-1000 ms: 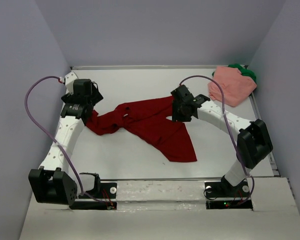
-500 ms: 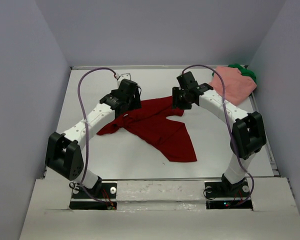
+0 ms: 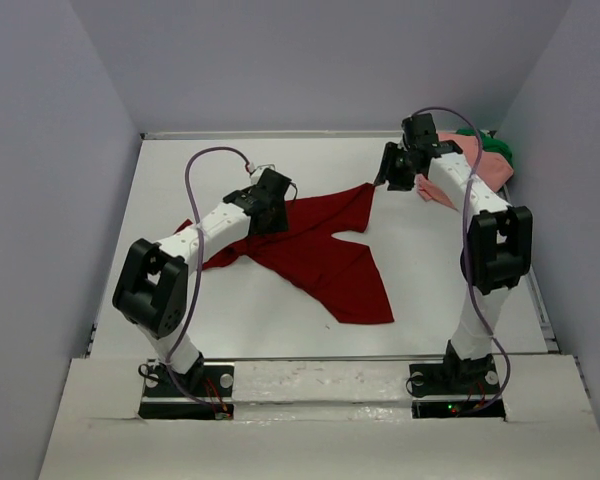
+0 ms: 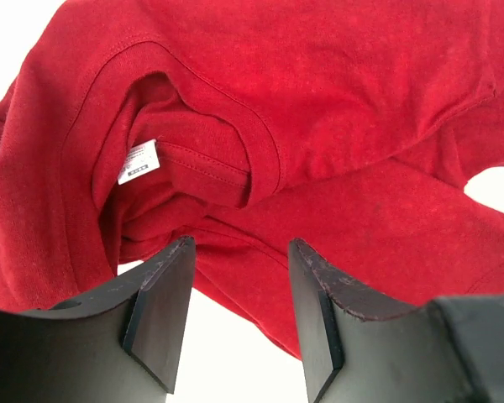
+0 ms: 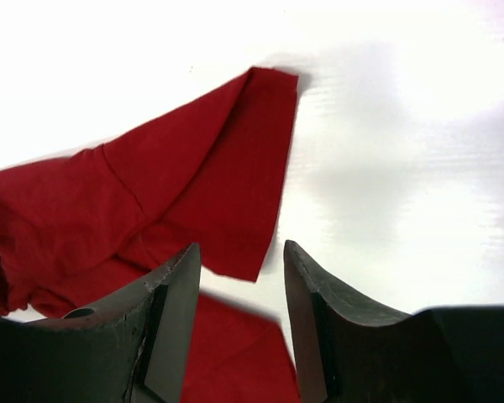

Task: Fold and stack the t-shirts
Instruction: Flatten the tshirt out

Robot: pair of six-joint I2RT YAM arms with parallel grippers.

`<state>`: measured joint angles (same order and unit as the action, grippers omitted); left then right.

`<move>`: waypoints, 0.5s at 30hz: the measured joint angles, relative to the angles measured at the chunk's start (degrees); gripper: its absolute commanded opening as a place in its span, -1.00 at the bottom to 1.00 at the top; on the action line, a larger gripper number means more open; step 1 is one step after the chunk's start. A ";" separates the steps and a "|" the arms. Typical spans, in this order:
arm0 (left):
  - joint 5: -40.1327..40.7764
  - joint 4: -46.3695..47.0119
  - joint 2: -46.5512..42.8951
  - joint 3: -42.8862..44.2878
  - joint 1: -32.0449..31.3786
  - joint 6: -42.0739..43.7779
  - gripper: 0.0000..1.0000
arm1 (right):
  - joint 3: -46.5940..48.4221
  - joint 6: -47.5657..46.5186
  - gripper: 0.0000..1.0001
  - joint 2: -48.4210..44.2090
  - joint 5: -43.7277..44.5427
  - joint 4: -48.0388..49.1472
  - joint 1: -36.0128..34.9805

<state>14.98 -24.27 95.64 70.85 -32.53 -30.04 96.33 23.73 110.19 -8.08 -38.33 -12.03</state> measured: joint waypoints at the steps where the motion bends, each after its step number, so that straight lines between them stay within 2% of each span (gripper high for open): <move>1: 0.00 0.00 0.09 0.00 0.00 -0.09 0.15 | 1.70 -0.44 -0.01 1.60 -0.28 -0.37 0.70; 15: 0.07 -0.63 1.27 1.95 0.00 -0.15 0.16 | 15.23 -6.01 0.00 17.99 -0.70 -5.38 -0.17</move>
<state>15.05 -24.91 96.90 72.79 -32.53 -30.20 111.57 17.72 128.18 -8.78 -43.70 -12.21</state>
